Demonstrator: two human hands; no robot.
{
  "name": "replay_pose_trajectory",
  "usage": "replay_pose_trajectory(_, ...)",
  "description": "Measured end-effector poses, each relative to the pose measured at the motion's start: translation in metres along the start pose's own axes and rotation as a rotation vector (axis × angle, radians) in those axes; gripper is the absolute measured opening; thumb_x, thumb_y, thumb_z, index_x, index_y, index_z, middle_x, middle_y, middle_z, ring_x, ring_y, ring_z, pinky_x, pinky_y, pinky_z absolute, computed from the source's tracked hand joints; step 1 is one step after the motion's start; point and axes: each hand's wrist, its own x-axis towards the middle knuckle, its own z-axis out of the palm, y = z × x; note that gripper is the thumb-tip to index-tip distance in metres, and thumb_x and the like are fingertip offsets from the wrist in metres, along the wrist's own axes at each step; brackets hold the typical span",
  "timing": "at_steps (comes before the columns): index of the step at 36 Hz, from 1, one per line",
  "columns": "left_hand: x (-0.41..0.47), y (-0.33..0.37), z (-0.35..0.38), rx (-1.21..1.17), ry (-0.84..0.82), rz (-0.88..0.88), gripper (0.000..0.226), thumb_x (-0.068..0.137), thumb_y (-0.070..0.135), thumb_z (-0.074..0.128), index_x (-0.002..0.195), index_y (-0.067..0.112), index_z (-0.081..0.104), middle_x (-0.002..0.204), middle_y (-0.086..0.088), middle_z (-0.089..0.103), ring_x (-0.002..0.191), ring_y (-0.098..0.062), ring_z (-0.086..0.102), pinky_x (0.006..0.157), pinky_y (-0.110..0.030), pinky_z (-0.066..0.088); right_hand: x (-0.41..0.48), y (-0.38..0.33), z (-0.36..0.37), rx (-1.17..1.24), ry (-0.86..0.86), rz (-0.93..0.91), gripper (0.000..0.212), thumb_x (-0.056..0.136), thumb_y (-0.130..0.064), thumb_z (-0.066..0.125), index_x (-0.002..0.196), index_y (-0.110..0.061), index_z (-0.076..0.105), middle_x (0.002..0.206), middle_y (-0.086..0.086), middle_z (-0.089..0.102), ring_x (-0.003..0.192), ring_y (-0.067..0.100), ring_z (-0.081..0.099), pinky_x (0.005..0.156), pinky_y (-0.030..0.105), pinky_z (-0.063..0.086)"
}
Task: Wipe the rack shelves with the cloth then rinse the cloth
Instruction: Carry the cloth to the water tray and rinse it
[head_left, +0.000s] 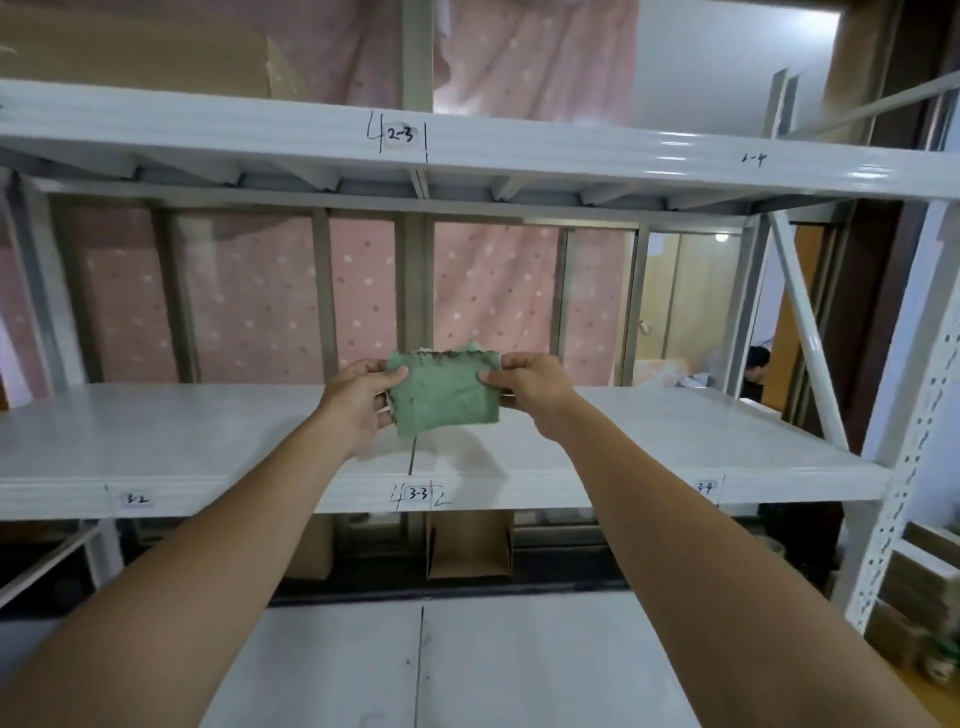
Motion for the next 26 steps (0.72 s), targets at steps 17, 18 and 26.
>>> replay_pose_trajectory(17, 0.023, 0.008, -0.009, -0.104, 0.012, 0.061, 0.007, 0.093, 0.007, 0.075, 0.094, 0.014, 0.073, 0.075, 0.003, 0.078, 0.073, -0.014, 0.071, 0.065, -0.029, 0.06, 0.014, -0.005, 0.016, 0.08, 0.035, 0.033, 0.015, 0.083, -0.003, 0.075, 0.097, 0.0, 0.07, 0.089, 0.013, 0.075, 0.075, 0.025, 0.074, 0.062, 0.036, 0.06)
replay_pose_trajectory(18, 0.024, 0.007, -0.007, -0.101, 0.003, 0.063, 0.008, 0.093, 0.007, 0.074, 0.093, 0.015, 0.073, 0.075, 0.003, 0.077, 0.072, -0.014, 0.071, 0.065, -0.029, 0.06, 0.014, -0.004, 0.014, 0.082, 0.036, 0.037, 0.009, 0.084, -0.003, 0.074, 0.092, -0.004, 0.07, 0.087, 0.012, 0.075, 0.074, 0.025, 0.074, 0.061, 0.035, 0.059)
replay_pose_trajectory(26, 0.033, -0.009, 0.029, -0.075, -0.121, 0.01, 0.007, 0.095, 0.008, 0.073, 0.093, 0.015, 0.071, 0.077, 0.0, 0.078, 0.064, -0.012, 0.075, 0.057, -0.026, 0.062, 0.001, -0.001, -0.021, 0.049, 0.139, 0.058, 0.009, 0.089, -0.01, 0.068, 0.095, -0.01, 0.061, 0.094, 0.013, 0.072, 0.083, 0.033, 0.073, 0.063, 0.044, 0.06)
